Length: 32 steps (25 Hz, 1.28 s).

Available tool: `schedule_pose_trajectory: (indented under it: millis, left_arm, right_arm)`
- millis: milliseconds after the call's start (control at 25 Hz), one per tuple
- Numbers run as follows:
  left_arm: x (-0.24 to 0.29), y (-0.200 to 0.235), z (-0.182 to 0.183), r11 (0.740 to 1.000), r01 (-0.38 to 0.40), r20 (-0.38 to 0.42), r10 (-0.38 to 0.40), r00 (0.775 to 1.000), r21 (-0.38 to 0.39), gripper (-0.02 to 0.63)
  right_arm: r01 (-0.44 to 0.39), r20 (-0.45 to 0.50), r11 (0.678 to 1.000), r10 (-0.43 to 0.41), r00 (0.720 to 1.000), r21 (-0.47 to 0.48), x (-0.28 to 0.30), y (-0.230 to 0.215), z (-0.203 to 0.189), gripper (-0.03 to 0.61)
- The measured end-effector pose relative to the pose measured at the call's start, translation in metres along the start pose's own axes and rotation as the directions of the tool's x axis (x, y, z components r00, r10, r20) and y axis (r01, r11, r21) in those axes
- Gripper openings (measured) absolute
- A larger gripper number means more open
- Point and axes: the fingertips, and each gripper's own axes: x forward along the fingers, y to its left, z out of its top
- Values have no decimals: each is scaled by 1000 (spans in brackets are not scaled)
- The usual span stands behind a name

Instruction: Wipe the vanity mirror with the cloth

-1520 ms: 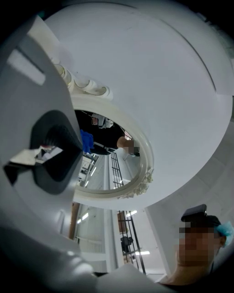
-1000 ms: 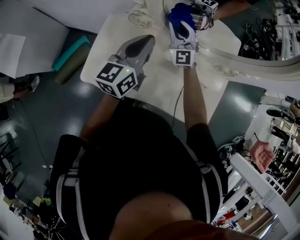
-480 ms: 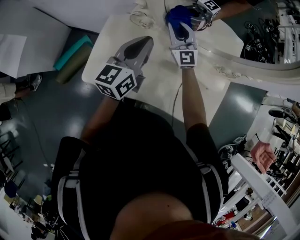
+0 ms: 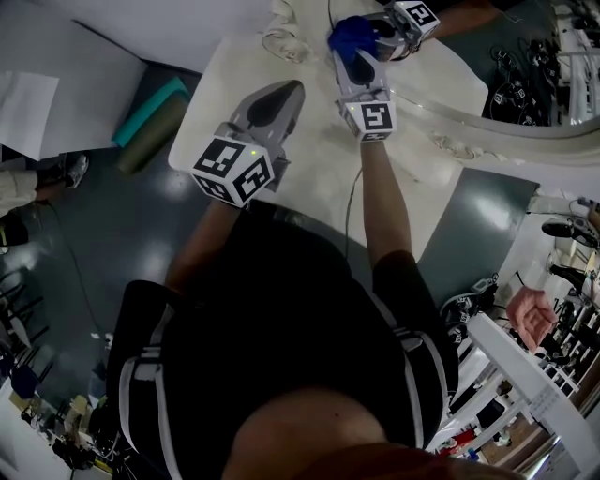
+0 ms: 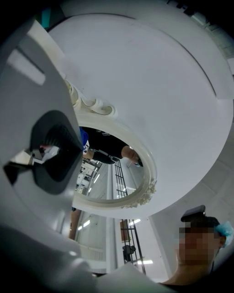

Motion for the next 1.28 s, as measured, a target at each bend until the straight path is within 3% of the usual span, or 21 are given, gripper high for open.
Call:
schedule_pose_trajectory:
  millis: [240, 400, 560, 840, 1040, 1280]
  left_arm:
    - [-6, -7, 1, 1000, 18, 13, -18, 1000, 2, 11]
    - [-4, -16, 1, 999, 31, 12, -31, 999, 12, 11]
    - [0, -28, -1, 998, 51, 6, -51, 999, 31, 11]
    - [8, -30, 4, 995, 90, -9, -90, 996, 39, 11]
    - [25, -58, -19, 991, 125, -28, -124, 992, 35, 11]
    - [28, -43, -24, 988, 151, -68, -149, 987, 31, 11]
  right_arm:
    - [21, 56, 990, -30, 998, 142, -15, 12, 25, 78]
    - [33, 51, 993, -39, 998, 118, -29, 28, 43, 78]
    - [64, 48, 976, -76, 996, 209, -50, 38, 54, 78]
    - [155, 38, 951, -171, 985, 269, -75, 41, 66, 78]
    - [286, 24, 919, -303, 953, 272, -131, 7, 71, 78]
    - [426, -34, 855, -436, 899, 296, -153, -8, 71, 78]
